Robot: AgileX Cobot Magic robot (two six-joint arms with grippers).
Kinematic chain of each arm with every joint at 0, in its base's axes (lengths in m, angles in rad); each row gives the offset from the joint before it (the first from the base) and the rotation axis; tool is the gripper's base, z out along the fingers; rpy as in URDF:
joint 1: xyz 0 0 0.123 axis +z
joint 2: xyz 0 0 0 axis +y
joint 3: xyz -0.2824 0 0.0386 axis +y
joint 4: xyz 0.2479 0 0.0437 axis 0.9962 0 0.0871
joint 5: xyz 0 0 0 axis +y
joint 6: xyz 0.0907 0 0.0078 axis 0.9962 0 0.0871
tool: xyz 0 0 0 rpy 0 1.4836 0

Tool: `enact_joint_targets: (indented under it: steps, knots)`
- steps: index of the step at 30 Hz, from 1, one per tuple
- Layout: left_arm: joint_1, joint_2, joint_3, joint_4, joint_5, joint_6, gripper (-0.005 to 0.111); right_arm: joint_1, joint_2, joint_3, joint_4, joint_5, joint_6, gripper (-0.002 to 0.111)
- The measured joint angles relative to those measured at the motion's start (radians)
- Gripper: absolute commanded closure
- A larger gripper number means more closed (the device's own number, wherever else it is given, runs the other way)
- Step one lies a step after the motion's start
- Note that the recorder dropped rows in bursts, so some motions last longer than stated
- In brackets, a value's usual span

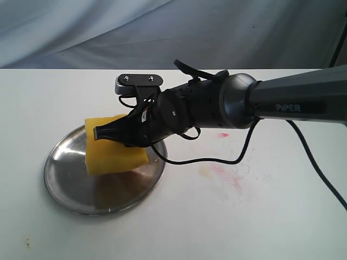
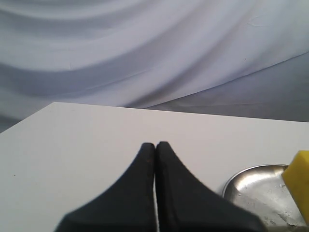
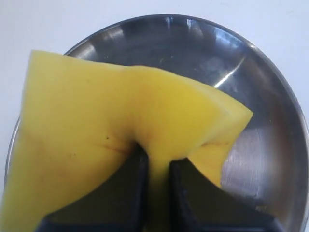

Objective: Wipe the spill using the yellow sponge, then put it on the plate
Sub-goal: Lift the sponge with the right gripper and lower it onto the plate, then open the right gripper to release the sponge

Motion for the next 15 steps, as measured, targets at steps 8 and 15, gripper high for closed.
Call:
enact_joint_targets:
  steps: [8, 15]
  knots:
    - [0.0, 0.0, 0.0, 0.0, 0.0, 0.0, 0.107, 0.0, 0.0, 0.0, 0.002, -0.001, 0.0, 0.057]
    - [0.0, 0.0, 0.0, 0.0, 0.0, 0.0, 0.107, -0.002, -0.005, 0.0, -0.02, -0.041, 0.0, 0.057]
